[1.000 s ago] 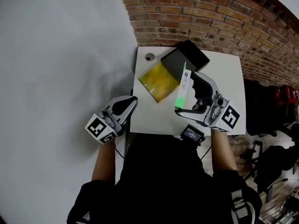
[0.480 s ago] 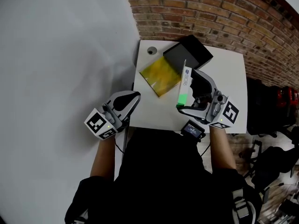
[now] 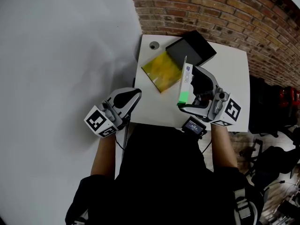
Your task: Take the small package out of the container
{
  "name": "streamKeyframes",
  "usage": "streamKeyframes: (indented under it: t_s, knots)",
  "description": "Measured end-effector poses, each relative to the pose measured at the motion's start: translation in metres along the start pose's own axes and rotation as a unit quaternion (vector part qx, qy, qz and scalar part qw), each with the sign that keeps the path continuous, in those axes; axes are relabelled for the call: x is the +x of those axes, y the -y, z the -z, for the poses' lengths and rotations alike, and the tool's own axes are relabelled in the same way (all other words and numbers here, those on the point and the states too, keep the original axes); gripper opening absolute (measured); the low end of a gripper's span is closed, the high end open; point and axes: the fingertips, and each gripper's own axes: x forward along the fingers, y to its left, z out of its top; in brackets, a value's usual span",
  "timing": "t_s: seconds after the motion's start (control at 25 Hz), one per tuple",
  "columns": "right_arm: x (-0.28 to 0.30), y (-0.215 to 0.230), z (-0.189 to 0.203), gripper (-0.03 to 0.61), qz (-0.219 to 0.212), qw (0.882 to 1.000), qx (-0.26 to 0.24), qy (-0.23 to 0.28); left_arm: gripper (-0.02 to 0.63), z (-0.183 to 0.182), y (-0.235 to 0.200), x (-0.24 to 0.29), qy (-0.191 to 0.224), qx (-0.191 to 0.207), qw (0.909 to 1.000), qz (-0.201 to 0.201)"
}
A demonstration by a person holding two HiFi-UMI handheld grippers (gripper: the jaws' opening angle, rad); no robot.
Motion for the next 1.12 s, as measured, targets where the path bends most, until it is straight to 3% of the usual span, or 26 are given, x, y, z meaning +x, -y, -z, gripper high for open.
streamKeyframes:
  t_s: [1.12]
  knots:
    - [-0.004, 0.001, 0.011, 0.456, -0.022, 0.999, 0.037, 0.015, 0.015, 0.014, -0.003, -0.004, -0.008, -0.026, 0.9993, -0.025]
